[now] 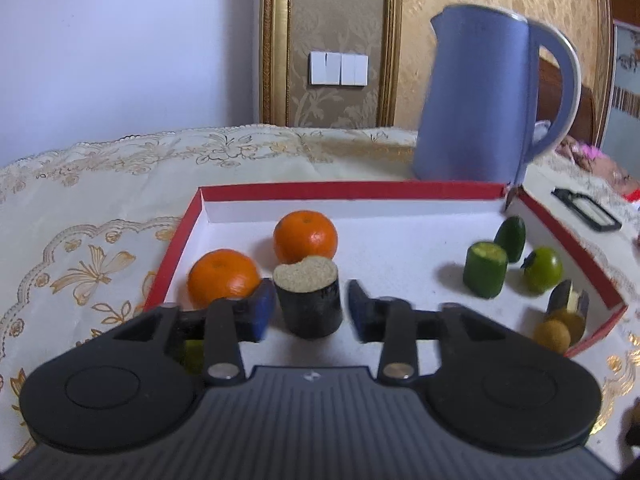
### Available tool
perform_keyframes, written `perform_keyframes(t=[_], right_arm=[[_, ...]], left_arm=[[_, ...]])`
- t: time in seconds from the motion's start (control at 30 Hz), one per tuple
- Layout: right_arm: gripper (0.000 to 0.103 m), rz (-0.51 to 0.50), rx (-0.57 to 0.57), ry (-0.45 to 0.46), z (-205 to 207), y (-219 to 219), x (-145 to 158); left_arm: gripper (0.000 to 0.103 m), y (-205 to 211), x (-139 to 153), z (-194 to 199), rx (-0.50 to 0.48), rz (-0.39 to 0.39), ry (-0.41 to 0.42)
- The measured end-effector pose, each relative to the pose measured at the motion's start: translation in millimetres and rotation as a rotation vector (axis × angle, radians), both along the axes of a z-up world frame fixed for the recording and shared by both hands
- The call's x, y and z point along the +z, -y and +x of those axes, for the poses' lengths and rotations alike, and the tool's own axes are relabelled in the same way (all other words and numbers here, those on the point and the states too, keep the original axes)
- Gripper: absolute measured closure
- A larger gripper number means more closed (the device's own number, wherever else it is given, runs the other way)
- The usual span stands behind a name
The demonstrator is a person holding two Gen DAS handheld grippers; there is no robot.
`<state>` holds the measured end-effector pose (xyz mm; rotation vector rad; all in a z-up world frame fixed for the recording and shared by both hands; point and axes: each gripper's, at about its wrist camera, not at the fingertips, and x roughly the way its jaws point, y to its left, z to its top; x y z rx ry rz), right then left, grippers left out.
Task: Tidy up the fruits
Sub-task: 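Lower the log-shaped piece into the box beside the mandarins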
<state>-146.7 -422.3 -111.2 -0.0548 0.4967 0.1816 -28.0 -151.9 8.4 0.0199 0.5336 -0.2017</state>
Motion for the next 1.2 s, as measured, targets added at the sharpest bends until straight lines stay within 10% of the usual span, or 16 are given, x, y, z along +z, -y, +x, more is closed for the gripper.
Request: perform_keyframes(t=[0.2,0.27,1.07,1.2], right_arm=[[0.072,0.000,0.000,0.000,0.1,0.1,0.0],[0.072,0.001,0.000,0.000,0.0,0.0,0.0],[0.065,-0.001,0.017,-0.002,0.8,-2.1,-0.7],[0.065,-0.002,0.016,-0.002,1.5,-1.6,-1.1]], left_arm=[[0.054,2.7,0.3,-1.1,0.004,0.015,0.006],[0.072,0.1,0.2,-0.1,0.012,0.004,0.005],[0.071,-2.7,0.2,0.0,0.012,0.038,0.008],[0.058,-3.7,2.3,-1.5,0.000,0.013,0.007]])
